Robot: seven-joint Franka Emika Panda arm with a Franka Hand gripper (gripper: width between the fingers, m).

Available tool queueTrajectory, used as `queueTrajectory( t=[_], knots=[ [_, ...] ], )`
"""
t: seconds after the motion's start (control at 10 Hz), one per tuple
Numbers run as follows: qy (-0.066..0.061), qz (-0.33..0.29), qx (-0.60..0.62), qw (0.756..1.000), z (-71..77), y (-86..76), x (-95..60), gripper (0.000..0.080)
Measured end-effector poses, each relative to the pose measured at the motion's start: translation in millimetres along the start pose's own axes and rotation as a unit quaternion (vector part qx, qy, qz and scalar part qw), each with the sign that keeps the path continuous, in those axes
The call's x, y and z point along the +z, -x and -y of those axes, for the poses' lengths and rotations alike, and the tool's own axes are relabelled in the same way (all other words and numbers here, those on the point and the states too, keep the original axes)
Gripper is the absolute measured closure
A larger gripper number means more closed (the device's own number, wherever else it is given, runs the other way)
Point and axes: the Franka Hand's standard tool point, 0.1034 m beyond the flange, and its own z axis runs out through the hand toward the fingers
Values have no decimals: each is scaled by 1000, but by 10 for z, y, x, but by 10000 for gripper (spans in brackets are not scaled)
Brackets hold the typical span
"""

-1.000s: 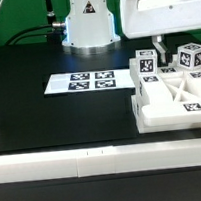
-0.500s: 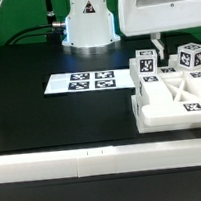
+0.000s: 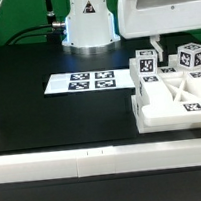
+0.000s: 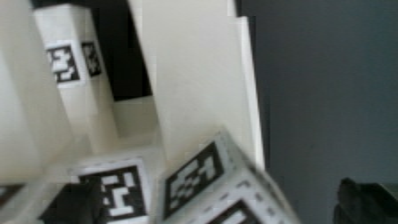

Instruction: Assemble chair

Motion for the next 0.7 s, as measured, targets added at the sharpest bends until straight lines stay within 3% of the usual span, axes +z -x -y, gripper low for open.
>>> queueTrajectory(
  t=[0.5, 0.7],
  knots=[
    [6, 1, -174, 985, -33, -4, 2, 150],
    [21, 2, -242, 970, -29, -5, 0, 150]
  ],
)
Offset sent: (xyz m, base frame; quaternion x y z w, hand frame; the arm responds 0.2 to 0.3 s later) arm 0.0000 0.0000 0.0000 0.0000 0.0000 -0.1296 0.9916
